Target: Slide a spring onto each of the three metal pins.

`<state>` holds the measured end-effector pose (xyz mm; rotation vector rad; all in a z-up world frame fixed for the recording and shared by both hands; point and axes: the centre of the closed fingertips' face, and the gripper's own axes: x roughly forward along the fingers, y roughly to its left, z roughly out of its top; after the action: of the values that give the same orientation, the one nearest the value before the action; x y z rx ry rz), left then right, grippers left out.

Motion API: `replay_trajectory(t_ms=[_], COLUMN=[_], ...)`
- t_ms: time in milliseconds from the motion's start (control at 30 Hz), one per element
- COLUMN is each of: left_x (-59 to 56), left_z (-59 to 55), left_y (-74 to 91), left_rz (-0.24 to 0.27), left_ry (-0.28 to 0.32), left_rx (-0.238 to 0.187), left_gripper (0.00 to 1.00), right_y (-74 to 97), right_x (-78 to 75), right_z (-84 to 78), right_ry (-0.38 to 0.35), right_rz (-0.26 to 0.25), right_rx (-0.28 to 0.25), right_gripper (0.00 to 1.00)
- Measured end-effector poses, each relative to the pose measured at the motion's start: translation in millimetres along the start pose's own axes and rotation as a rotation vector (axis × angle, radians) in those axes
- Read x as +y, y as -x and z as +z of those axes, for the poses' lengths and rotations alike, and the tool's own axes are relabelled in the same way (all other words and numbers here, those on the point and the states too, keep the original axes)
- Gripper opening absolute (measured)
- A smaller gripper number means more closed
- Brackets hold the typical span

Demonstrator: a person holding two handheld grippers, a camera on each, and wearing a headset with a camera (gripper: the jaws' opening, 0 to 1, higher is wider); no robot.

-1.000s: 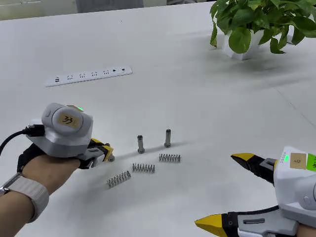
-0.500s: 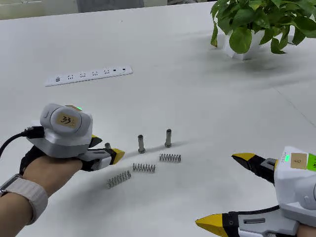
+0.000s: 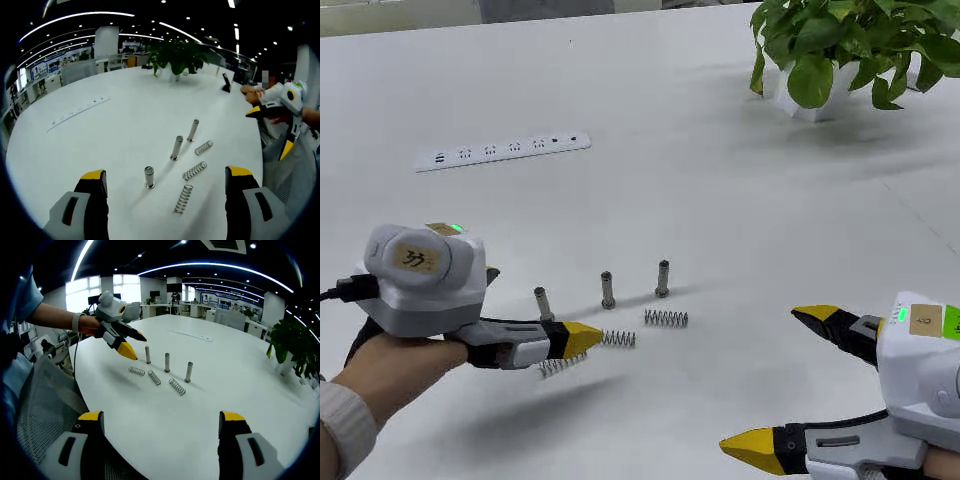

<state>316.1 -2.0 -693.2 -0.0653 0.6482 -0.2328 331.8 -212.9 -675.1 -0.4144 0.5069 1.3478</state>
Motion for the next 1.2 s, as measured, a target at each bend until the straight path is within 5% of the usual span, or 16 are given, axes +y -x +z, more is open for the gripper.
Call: replay_trajectory(t_ms=[533,900,1200], left_x=[-8.0,-22.0,-21.5], left_z=[-15.9,-39.0,-62.2], left_y=[33.0,59.1,66.3], left_rz=[-0.047,-0.027,0.004], left_ry=[0.003,0.021,0.058], left_rx=[-0.069,-0.083,-0.058], left_gripper=[1.0,1.0,0.94], right_y=[-1.7,-5.8,-10.0], right_x=[-7.4,-13.6,-12.6], right_z=[0.8,2.1,3.1], right_ry=[0.008,0.037,0.06], right_rz=[-0.001,0.012,0.037], right_rx=[0.004,0.015,0.025], right_gripper=[0.96,0.96,0.96])
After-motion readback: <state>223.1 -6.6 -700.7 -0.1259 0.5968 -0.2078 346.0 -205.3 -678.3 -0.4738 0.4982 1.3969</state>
